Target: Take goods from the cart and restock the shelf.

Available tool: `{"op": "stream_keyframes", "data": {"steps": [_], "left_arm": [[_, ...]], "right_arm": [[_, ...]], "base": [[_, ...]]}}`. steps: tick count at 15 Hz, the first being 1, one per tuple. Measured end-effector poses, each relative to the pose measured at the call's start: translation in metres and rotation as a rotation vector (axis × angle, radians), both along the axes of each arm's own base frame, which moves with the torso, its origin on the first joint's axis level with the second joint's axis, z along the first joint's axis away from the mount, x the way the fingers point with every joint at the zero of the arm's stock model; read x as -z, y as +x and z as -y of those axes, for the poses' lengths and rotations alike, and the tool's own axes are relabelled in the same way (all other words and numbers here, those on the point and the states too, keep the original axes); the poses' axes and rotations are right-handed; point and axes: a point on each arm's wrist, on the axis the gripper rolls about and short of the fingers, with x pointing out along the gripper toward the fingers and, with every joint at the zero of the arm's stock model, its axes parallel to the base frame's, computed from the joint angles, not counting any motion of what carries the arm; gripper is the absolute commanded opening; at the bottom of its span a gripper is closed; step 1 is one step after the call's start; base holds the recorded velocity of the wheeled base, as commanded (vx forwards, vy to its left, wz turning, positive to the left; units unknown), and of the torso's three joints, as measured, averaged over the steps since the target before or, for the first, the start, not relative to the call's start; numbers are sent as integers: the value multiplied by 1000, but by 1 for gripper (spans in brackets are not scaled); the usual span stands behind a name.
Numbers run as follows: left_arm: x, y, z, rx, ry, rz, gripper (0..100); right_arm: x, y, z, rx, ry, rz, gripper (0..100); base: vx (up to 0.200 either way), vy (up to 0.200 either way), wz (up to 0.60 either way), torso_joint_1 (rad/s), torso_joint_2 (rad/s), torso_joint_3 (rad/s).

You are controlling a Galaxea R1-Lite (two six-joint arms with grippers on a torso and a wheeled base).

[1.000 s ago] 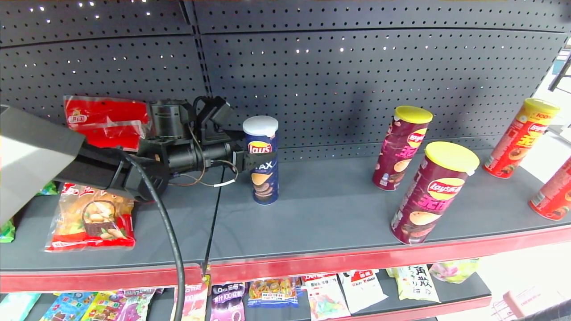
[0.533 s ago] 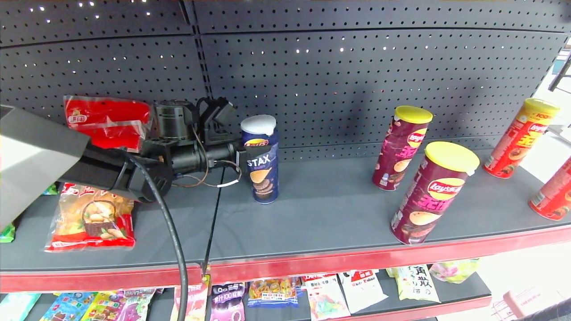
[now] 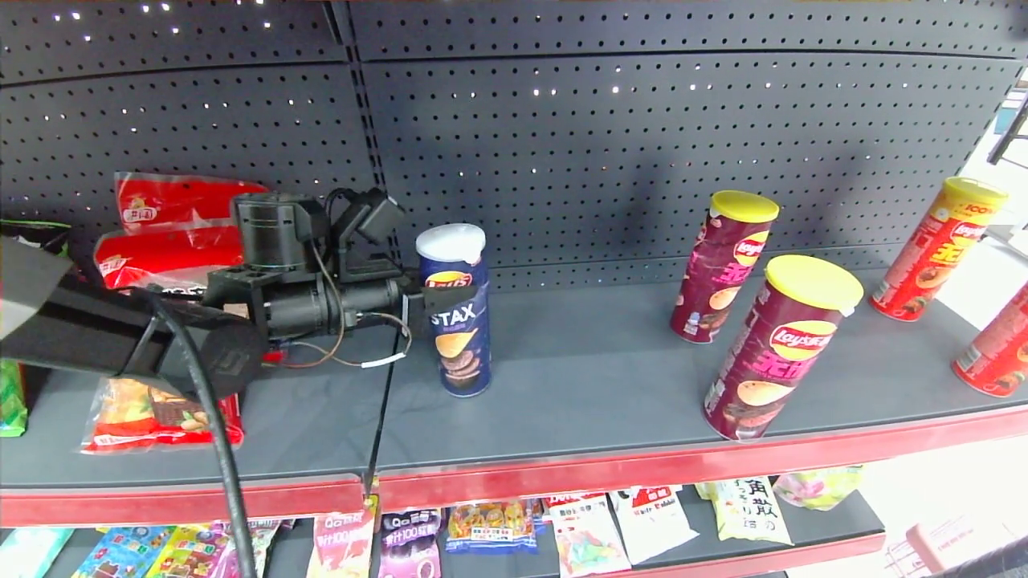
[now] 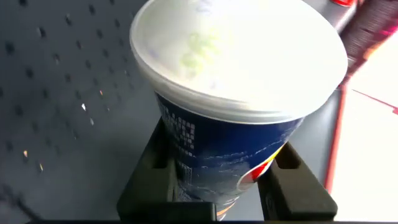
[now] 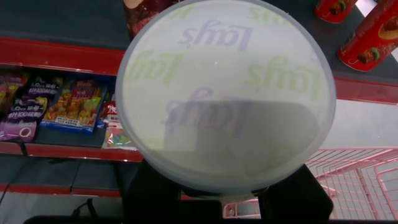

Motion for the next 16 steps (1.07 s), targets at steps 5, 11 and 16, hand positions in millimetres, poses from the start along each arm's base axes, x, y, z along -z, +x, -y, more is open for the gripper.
{"op": "stream_keyframes", "data": {"steps": [5, 11, 16], "left_arm": [[-11, -30, -11, -35, -22, 78, 0], [8, -63, -14, -22, -28, 53, 0], [12, -81, -16, -37, -32, 68, 0]], "right_arm": [[1, 0, 0, 1, 3, -2, 0], [0, 0, 0, 1, 4, 0, 0], [0, 0, 0, 1, 3, -1, 0]], "base": [[0, 0, 0, 0, 0, 0], [0, 0, 0, 0, 0, 0], [0, 0, 0, 0, 0, 0]]}}
